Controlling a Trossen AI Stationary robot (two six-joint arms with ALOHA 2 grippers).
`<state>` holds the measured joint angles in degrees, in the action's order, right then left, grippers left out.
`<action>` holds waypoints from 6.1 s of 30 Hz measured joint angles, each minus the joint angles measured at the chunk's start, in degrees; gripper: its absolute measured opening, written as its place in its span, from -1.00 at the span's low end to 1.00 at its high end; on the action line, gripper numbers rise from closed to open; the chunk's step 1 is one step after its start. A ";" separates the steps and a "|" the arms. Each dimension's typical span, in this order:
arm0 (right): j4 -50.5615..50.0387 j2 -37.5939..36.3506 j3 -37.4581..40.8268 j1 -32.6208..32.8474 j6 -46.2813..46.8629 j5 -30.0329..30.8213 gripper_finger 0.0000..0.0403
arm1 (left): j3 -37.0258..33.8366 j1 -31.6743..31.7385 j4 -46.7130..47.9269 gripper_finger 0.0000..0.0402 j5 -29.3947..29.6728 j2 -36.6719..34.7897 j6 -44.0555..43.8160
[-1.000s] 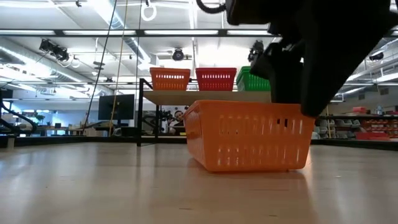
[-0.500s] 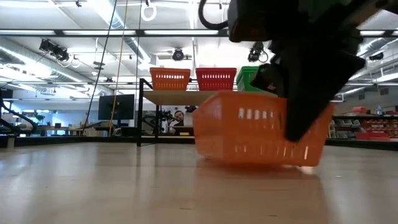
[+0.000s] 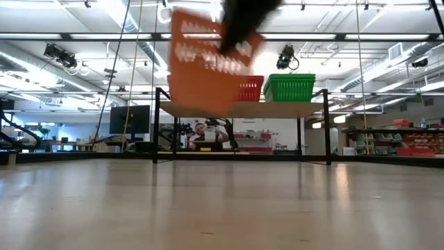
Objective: Stack baskets on shelf by color
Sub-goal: Stack the orange bin on top of the other orange bin on the shelf
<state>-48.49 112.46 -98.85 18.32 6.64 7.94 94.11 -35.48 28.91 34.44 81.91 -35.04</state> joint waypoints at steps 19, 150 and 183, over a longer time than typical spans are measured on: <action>-3.69 -0.02 -22.06 -20.02 -18.81 4.13 -0.98 | 0.07 -5.98 -9.68 -0.14 18.42 -10.25 27.13; -29.39 -6.20 -18.97 -29.60 -1.42 -13.28 -0.33 | 0.00 40.95 33.06 -0.15 -21.66 -7.30 25.22; -41.55 -16.04 -16.16 1.72 48.48 -6.46 -0.34 | 0.02 53.15 31.36 -0.14 -22.33 8.95 54.13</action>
<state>-90.04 96.42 -115.02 20.03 55.13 1.48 94.13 17.67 60.26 12.11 90.86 19.09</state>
